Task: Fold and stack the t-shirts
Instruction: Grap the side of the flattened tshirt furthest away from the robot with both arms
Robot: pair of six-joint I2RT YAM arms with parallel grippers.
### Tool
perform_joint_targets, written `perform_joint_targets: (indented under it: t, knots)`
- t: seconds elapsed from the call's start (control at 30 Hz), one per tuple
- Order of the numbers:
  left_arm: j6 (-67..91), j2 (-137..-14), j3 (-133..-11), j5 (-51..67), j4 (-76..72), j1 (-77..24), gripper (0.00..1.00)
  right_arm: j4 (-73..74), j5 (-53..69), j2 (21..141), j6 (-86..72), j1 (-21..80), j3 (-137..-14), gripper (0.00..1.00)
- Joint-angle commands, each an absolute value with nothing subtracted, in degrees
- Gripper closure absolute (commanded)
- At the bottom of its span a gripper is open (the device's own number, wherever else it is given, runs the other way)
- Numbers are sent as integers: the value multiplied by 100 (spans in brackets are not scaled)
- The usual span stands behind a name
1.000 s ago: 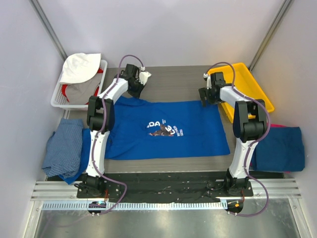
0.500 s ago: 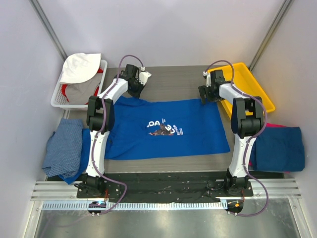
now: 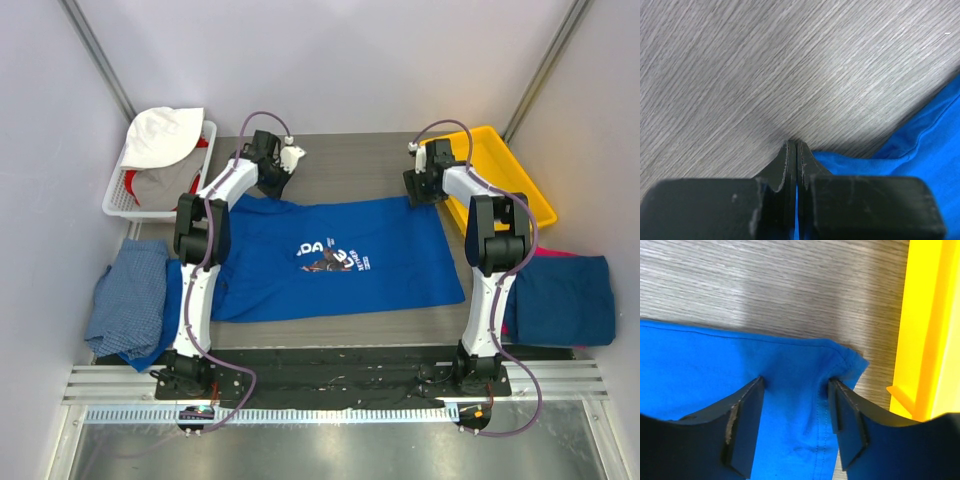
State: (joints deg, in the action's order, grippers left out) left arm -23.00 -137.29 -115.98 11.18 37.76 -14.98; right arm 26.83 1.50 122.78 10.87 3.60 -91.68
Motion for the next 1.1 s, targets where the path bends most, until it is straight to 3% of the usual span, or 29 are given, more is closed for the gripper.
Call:
perform_joint_targets:
  t: [0.0, 0.13, 0.17, 0.23, 0.27, 0.3, 0.33, 1.07]
  knots:
    - [-2329, -13509, -11417, 1116, 4236, -1476, 100, 2742, 97, 12235, 1274, 316, -9062, 42]
    - [-2312, -13456, -11364, 1099, 4219, -1485, 100, 2733, 44, 12129, 1344, 308, -8921, 51]
    - [-2277, -13447, -11364, 1081, 4210, -1494, 100, 2733, 35, 12103, 1362, 316, -8886, 61]
    - [-2259, -13412, -11382, 1020, 4210, -1503, 100, 2733, 26, 12050, 1397, 316, -8816, 69]
    - [-2241, -13403, -11408, 985, 4210, -1512, 100, 2742, 26, 12032, 1406, 316, -8789, 86]
    - [-2250, -13395, -11434, 923, 4219, -1520, 100, 2733, 26, 12015, 1406, 316, -8763, 96]
    - [-2250, -13386, -11452, 897, 4262, -1547, 100, 2733, 26, 11997, 1406, 308, -8745, 99]
    - [-1916, -12472, -11593, 694, 4614, -1670, 100, 2892, 35, 10943, 1494, 316, -8289, 99]
